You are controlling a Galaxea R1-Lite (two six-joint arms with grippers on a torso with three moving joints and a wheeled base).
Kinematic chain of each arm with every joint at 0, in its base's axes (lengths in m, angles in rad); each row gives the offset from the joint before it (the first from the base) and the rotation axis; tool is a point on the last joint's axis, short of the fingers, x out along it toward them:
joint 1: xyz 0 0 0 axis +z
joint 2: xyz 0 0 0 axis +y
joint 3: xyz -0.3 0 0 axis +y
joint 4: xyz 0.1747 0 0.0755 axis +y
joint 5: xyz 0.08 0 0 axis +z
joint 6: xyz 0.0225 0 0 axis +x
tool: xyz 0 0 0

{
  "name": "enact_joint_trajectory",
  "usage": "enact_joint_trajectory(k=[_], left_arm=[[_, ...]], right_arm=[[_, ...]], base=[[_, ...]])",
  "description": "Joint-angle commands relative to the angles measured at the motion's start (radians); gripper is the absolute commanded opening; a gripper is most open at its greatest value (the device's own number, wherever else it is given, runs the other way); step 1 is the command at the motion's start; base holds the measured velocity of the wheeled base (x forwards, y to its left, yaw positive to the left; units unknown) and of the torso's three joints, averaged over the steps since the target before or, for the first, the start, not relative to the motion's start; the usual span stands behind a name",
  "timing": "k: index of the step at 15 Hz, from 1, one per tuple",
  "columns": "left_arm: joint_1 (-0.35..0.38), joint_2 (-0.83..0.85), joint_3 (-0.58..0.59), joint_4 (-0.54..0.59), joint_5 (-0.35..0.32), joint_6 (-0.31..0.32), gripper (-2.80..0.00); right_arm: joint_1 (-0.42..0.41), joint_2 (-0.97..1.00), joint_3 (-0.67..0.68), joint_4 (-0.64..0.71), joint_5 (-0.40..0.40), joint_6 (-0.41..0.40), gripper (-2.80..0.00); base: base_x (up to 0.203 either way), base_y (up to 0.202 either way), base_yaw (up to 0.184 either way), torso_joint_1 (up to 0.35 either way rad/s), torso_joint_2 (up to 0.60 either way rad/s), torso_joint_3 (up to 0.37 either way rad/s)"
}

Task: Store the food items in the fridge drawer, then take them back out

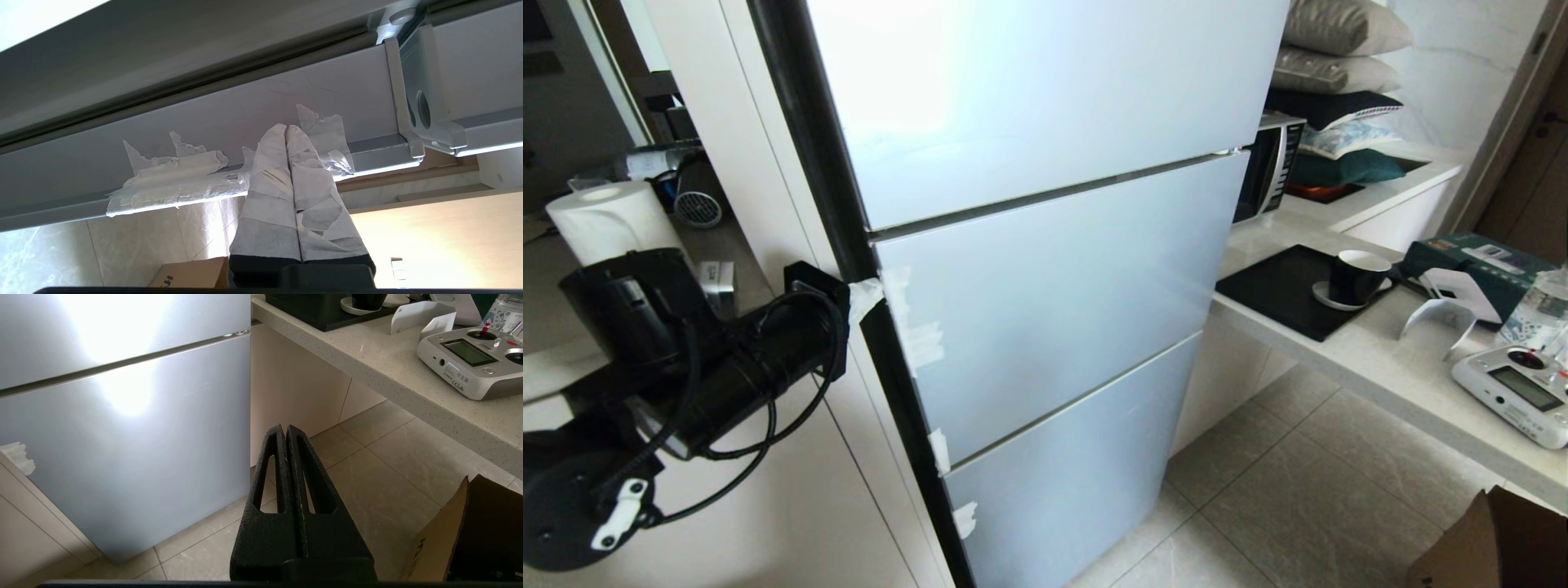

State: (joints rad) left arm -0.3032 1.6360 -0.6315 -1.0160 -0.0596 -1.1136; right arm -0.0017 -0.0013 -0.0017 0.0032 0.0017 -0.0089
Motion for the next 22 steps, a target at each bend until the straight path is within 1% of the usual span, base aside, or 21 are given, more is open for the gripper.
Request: enact_joint_trajectory(k=[1,3,7,10,14,21,22], left_arm=[[-0.029,-0.012,0.014,-0.001,-0.008,-0.006,-2.80],[-0.053,-0.015,0.027,-0.003,-0.007,-0.006,-2.80],[-0.057,-0.054,0.033,0.000,-0.008,-0.003,-2.80],[-0.069,-0.090,0.076,0.000,-0.011,0.000,-2.80],[-0.134,-0.153,0.121,0.006,-0.010,0.001,-2.80],[-0.216,-0.165,0.158,0.007,-0.010,0.002,-2.80],[-0.243,-0.164,0.164,0.007,-0.011,0.003,-2.80]], right_arm=[[0.000,0.000,0.000,0.000,0.000,0.000,-2.80],[0.000,0.000,0.000,0.000,0.000,0.000,-2.80],[0.000,0.000,0.000,0.000,0.001,0.000,-2.80],[0.000,0.000,0.000,0.000,0.000,0.000,-2.80],[0.000,0.000,0.000,0.000,0.000,0.000,-2.80],[0.000,0.000,0.000,0.000,0.000,0.000,-2.80],[0.000,0.000,0.000,0.000,0.000,0.000,-2.80]], base=[[0.000,0.000,0.000,0.000,0.00,0.000],[0.000,0.000,0.000,0.000,0.00,0.000],[0.000,0.000,0.000,0.000,0.00,0.000],[0.000,0.000,0.000,0.000,0.00,0.000],[0.000,0.000,0.000,0.000,0.00,0.000],[0.000,0.000,0.000,0.000,0.00,0.000],[0.000,0.000,0.000,0.000,0.00,0.000]])
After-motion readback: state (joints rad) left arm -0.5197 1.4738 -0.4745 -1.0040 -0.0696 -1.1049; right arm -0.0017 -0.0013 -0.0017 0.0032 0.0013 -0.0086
